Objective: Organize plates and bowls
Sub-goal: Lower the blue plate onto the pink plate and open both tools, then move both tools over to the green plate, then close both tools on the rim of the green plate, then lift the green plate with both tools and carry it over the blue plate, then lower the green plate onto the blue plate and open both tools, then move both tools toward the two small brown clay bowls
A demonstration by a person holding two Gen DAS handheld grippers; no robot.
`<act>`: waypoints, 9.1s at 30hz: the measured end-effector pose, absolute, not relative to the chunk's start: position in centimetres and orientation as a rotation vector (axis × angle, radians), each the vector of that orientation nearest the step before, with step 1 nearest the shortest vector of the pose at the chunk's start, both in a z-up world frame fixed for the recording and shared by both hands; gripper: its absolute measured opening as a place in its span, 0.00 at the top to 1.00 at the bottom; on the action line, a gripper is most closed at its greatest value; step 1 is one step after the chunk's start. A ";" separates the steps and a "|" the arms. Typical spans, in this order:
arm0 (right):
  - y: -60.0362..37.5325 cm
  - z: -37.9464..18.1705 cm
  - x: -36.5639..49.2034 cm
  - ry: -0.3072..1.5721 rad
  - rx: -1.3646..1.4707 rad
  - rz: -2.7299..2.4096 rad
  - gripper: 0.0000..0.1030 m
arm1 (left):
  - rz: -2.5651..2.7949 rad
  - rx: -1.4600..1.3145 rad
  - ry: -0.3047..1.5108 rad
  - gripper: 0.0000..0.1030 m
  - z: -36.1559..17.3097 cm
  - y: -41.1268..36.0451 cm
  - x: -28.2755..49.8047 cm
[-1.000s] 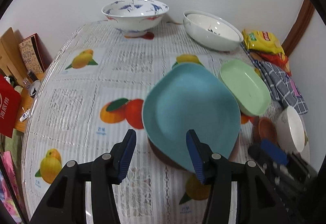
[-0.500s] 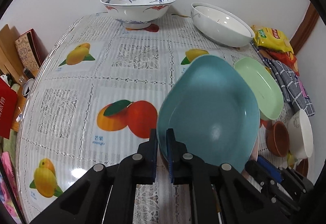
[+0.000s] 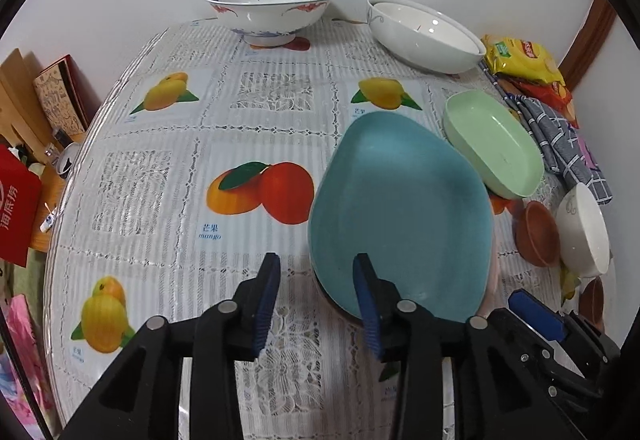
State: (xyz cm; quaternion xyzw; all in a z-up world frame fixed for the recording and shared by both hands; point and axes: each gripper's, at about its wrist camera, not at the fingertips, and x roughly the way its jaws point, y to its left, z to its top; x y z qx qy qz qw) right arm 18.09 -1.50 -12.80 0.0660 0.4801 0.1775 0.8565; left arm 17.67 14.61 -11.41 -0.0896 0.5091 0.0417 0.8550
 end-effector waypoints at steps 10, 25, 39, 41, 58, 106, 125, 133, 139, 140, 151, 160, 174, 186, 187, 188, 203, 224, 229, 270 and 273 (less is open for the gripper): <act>-3.1 -11.3 16.1 0.976 0.115 0.328 0.64 | 0.108 -0.199 1.048 0.62 -10.3 14.2 17.3; -8.9 -3.8 15.4 0.794 0.048 0.095 0.52 | 0.058 -0.053 0.881 0.62 -3.9 7.6 17.2; -12.9 0.8 20.4 0.747 0.055 0.053 0.50 | 0.012 0.005 0.863 0.62 -1.6 3.0 21.6; -13.1 0.4 21.5 0.760 0.058 0.057 0.50 | 0.007 -0.001 0.874 0.62 -2.0 3.0 22.4; -12.3 -4.9 34.2 0.847 0.083 0.110 0.50 | 0.067 0.012 0.946 0.62 -6.9 3.8 31.0; -13.4 -13.0 36.3 1.092 0.085 0.036 0.76 | 0.035 0.036 1.061 0.62 -12.7 3.5 35.7; -13.2 -13.8 36.6 1.131 0.060 -0.010 0.86 | -0.008 0.037 1.105 0.75 -14.4 2.4 36.2; -12.6 -13.9 36.6 1.128 0.038 -0.019 0.86 | -0.039 0.026 1.097 0.79 -14.8 1.8 36.2; -12.4 -13.9 36.5 1.118 0.043 -0.014 0.94 | -0.055 0.003 1.083 0.87 -14.5 1.9 36.1; -12.5 -13.9 36.5 1.117 0.051 -0.010 0.94 | -0.059 -0.005 1.079 0.88 -14.4 2.0 36.0; -13.4 -12.4 35.9 1.046 0.114 0.007 0.95 | -0.084 -0.024 1.037 0.90 -12.2 2.1 34.6; -12.9 -9.8 34.0 0.988 0.126 0.025 0.95 | -0.079 -0.055 0.999 0.90 -9.7 3.3 32.9; -10.0 -6.3 29.2 0.941 0.125 0.056 0.96 | -0.051 -0.089 0.961 0.90 -6.6 6.5 27.3; -7.7 -4.1 25.0 0.907 0.128 0.071 0.96 | -0.030 -0.090 0.919 0.91 -4.0 8.3 22.9; -7.6 -3.9 24.9 0.904 0.127 0.074 0.96 | -0.028 -0.094 0.916 0.91 -3.8 8.5 22.6; -7.4 -3.7 24.6 0.901 0.127 0.076 0.96 | -0.027 -0.097 0.914 0.91 -3.6 8.7 22.4; -4.5 -3.0 22.5 0.883 0.113 0.103 0.96 | 0.005 -0.117 0.897 0.91 -3.0 11.3 19.5; -0.7 -6.4 23.0 0.934 0.111 0.166 0.96 | 0.066 -0.155 0.932 0.91 -5.6 14.9 18.5; -1.0 -8.3 23.6 0.970 0.099 0.155 0.96 | 0.062 -0.155 0.973 0.91 -7.8 14.4 19.1; -3.2 -8.2 21.5 0.906 0.029 0.147 0.67 | 0.060 -0.043 1.023 0.74 -7.4 12.5 15.9; -5.4 -6.9 19.5 0.871 0.042 0.114 0.60 | 0.056 -0.034 0.995 0.71 -6.3 11.7 15.1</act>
